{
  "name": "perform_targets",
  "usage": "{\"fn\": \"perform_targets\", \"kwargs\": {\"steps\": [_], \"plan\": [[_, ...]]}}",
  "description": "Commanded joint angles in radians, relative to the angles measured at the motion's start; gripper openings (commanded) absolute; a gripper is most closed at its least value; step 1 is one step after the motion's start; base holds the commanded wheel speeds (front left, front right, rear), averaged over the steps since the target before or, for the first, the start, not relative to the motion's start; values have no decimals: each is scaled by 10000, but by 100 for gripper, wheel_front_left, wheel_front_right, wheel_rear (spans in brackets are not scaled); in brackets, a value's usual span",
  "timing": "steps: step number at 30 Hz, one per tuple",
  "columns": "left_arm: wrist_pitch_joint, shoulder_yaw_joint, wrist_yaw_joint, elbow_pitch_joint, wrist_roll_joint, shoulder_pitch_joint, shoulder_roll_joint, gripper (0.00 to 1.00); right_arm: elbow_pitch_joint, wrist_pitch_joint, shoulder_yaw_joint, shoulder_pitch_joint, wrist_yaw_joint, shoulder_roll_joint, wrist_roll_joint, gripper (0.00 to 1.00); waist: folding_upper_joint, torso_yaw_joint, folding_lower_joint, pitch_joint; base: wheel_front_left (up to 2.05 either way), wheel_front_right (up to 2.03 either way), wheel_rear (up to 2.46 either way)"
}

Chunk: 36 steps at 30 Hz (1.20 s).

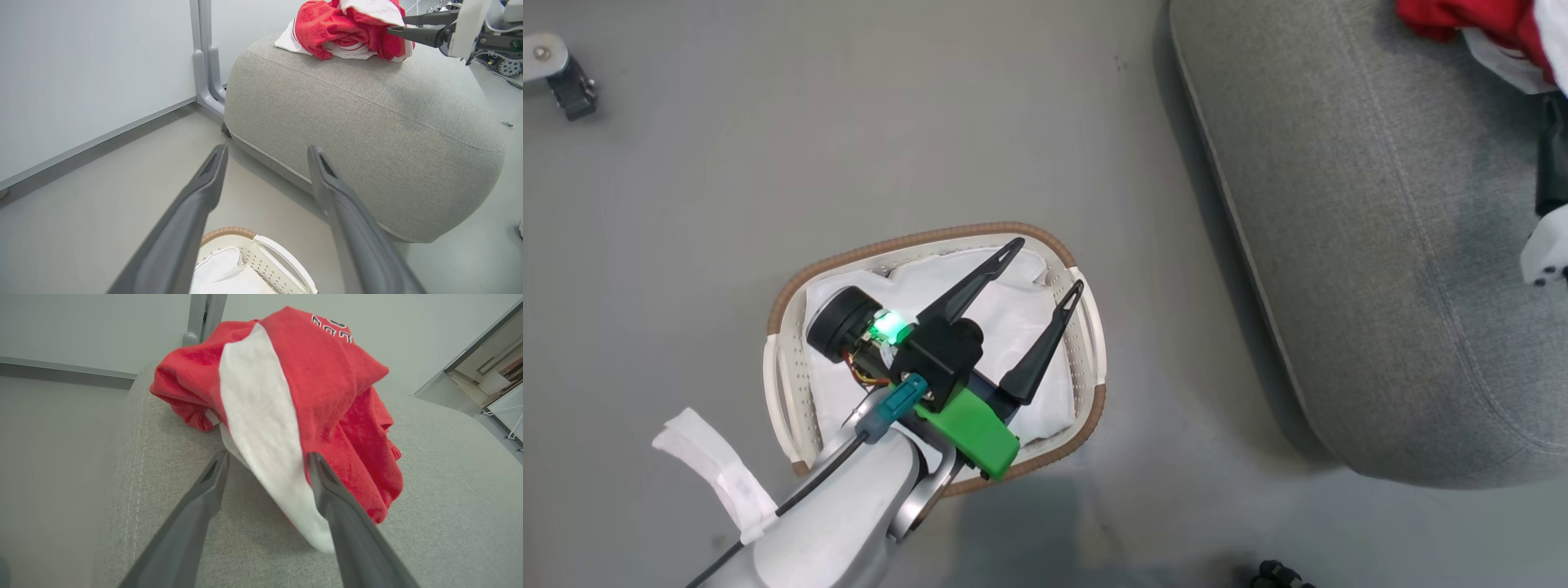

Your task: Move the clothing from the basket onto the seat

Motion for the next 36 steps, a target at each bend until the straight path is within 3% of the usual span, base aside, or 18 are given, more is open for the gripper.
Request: {"fn": "perform_targets", "kwargs": {"steps": [1, 14, 22, 30, 36], "plan": [[-57, 61, 57, -2, -127, 120, 73, 100, -212, -34, -32, 349, -14, 28, 114, 100, -1, -138, -1, -216, 0, 0, 0], [-459, 730, 209, 398, -622, 652, -457, 100, -1295, -30, -191, 1399, -15, 344, 154, 100, -1, 278, -1, -1392, 0, 0, 0], [-464, 1916, 341, 325, -611, 1413, -776, 100, -1509, -31, -172, 1529, -15, 725, 31, 100, -1, 967, -1, -2208, 0, 0, 0], [-453, 3411, 458, 323, -304, 2542, -1030, 100, -2196, -31, 237, 1969, -15, 1534, -50, 100, -1, 1548, -1, -3009, 0, 0, 0], [-454, 4532, 447, 425, -208, 3393, -1284, 100, -2792, -31, 458, 2692, -15, 2484, -66, 100, -1, 1820, -1, -3532, 0, 0, 0]]}}
